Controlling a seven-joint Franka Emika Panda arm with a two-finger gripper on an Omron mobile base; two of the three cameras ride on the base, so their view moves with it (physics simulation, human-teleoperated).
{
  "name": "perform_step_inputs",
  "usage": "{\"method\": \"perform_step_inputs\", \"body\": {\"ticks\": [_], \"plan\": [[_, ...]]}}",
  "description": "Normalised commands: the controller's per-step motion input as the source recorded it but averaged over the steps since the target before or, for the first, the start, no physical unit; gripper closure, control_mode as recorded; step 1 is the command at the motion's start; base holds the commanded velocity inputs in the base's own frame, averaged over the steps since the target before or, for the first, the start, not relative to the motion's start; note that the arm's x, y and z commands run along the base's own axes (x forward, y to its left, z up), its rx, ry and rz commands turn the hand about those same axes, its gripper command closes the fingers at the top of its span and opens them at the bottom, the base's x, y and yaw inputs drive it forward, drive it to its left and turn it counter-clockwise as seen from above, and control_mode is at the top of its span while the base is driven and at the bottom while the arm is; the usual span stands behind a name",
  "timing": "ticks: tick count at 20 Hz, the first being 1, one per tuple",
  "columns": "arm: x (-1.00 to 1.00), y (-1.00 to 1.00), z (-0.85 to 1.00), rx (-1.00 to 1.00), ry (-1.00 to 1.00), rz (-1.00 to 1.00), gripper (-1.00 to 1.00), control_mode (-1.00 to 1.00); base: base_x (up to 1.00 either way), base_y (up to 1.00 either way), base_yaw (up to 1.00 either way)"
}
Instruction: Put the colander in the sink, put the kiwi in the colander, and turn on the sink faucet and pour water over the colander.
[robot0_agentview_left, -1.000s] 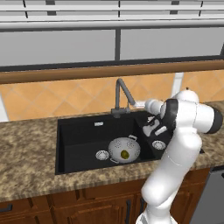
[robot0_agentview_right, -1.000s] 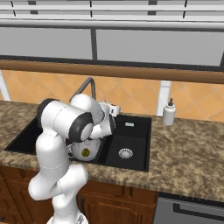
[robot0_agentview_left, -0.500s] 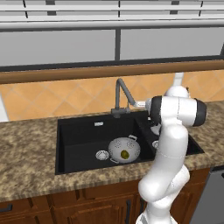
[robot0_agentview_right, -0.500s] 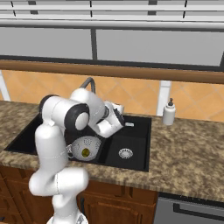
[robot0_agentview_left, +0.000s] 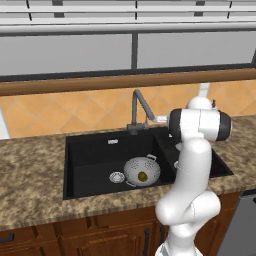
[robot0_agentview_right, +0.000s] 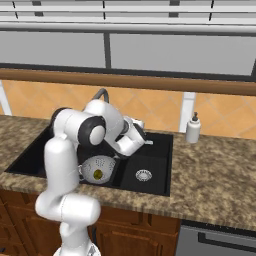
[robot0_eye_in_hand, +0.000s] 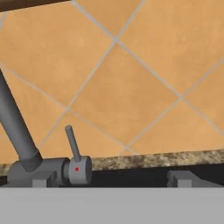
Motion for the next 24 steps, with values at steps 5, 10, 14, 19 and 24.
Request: {"method": "perform_step_inputs", "body": {"ticks": [5, 10, 14, 19, 24], "plan": [[0.04, 0.02, -0.25, 0.0, -0.04, 0.0, -1.0, -1.0, 0.0, 0.0, 0.0], [0.26, 0.05, -0.01, 0.0, -0.05, 0.0, -1.0, -1.0, 0.0, 0.0, 0.0], [0.3, 0.05, -0.01, 0.0, -0.06, 0.0, -1.0, -1.0, 0.0, 0.0, 0.0], [0.16, 0.05, -0.09, 0.0, -0.03, 0.0, -1.0, -1.0, 0.0, 0.0, 0.0], [0.12, 0.03, -0.1, 0.0, 0.0, 0.0, -1.0, -1.0, 0.0, 0.0, 0.0]]}}
